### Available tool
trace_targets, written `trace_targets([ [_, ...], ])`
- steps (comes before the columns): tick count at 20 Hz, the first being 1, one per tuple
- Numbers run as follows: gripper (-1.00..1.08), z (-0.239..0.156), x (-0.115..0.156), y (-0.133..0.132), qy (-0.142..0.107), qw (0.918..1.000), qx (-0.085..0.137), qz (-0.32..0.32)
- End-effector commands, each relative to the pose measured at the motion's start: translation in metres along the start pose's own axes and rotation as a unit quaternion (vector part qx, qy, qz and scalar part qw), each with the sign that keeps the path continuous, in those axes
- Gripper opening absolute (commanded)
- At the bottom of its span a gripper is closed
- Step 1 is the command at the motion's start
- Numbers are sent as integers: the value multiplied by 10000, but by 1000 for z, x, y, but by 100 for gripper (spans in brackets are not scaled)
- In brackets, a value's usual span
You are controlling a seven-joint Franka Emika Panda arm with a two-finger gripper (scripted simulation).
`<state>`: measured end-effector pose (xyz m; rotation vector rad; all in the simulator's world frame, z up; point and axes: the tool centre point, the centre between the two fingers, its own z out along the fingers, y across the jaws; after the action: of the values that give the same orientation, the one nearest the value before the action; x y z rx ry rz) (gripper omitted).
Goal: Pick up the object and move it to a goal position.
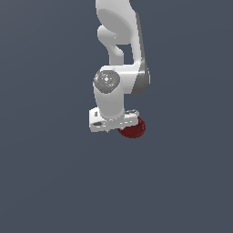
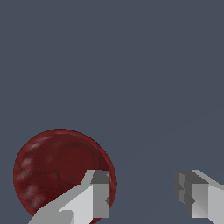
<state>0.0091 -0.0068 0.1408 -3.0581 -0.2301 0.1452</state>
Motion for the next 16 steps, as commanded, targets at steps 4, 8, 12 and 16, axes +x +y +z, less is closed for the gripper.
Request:
trace_targets([
  [4, 28, 24, -4, -3, -382, 9970, 424, -514],
  [8, 28, 40, -7, -6, -613, 9909, 794, -902],
  [12, 28, 53, -10, -10, -781, 9820, 1172, -1261],
  [16, 28, 62, -12, -14, -878, 9729, 1487, -1540],
])
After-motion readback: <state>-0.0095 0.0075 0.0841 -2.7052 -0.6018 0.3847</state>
